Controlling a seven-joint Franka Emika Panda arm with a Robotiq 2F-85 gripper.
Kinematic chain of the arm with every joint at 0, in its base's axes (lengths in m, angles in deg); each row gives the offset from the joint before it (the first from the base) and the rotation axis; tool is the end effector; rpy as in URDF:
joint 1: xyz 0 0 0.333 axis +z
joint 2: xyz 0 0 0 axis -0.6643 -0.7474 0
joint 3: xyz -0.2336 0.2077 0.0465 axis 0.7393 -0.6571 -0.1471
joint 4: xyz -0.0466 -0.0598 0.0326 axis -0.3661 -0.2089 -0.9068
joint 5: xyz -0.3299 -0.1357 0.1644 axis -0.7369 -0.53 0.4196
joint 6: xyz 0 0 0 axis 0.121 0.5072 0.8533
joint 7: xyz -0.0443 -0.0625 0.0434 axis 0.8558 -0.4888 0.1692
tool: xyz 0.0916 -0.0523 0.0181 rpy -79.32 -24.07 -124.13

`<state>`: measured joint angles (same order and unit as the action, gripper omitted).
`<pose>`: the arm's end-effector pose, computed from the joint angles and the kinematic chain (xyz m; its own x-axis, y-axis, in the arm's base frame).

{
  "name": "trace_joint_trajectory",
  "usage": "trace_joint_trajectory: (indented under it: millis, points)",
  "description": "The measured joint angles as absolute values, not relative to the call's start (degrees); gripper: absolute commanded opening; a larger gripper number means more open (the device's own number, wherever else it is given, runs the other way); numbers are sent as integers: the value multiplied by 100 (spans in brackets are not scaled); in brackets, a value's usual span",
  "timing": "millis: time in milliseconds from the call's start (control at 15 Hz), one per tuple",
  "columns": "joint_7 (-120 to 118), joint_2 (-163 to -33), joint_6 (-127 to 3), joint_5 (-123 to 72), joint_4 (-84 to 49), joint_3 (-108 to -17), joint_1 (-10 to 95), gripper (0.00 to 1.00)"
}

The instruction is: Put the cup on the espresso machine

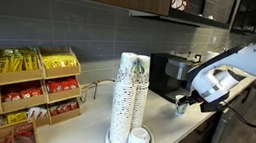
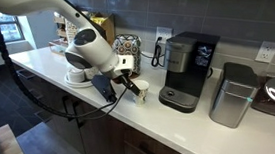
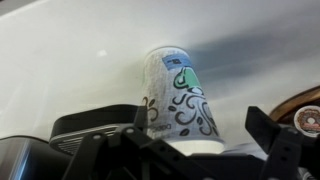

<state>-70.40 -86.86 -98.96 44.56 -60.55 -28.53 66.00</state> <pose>0.4850 -0.1834 0.3330 0.7804 -0.1869 0.5967 -0.1789 -0.9811 -0.0734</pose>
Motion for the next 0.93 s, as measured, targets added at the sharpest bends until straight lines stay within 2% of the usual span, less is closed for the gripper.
trace_joint_trajectory:
  millis: [467, 533, 600, 733, 933]
  points:
    - [-8573, -9350, -9434, 6237, -5587, -2974, 6279, 100]
    - [-8867, -9443, -9384, 6562, -5498, -3000, 6243, 96]
    - [-9166, -9534, -9354, 6891, -5399, -3022, 6213, 75]
    - [-9756, -9705, -9296, 7518, -5212, -3041, 6168, 70]
    - [-10530, -9957, -9185, 8341, -4967, -3032, 6091, 45]
